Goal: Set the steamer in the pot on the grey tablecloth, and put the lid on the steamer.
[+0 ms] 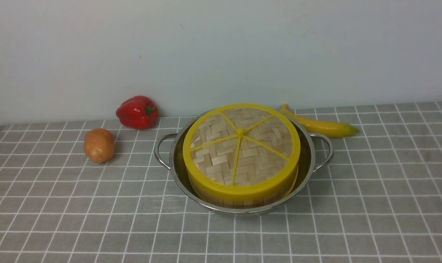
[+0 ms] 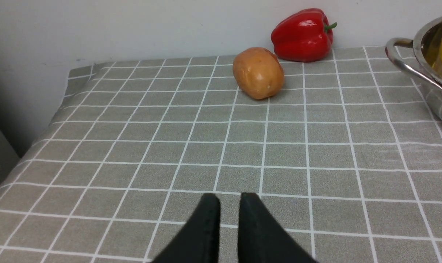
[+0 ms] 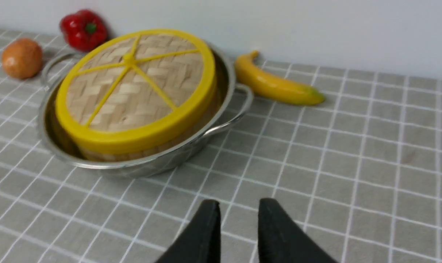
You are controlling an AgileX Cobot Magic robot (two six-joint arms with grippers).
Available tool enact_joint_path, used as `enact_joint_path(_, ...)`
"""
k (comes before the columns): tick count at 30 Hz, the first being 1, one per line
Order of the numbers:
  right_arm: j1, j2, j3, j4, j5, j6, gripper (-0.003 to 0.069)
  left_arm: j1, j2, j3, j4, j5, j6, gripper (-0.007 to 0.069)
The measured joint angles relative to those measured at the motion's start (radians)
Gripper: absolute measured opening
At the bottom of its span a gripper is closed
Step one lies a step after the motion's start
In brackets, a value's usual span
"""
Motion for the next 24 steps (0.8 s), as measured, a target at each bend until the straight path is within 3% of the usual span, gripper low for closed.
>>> enact_joint_path(5, -0.229, -0.126, 0.091, 0.0, -0.107, 0.001, 0.0204, 0.0, 0.0, 0.0, 0.0, 0.0, 0.0, 0.0085)
enact_joint_path(10, -0.374, -0.25, 0.256, 0.0, -0.206, 0.003, 0.0218, 0.0, 0.0, 0.001, 0.0, 0.0, 0.0, 0.0085)
enact_joint_path(15, -0.426, -0.337, 0.416, -0.005, -0.308, 0.003, 0.0234, 0.0, 0.0, 0.001, 0.0, 0.0, 0.0, 0.0085)
enact_joint_path(24, -0.427, -0.381, 0.571, 0.0, -0.415, 0.001, 0.024, 0.0, 0.0, 0.001, 0.0, -0.001, 0.0, 0.0085)
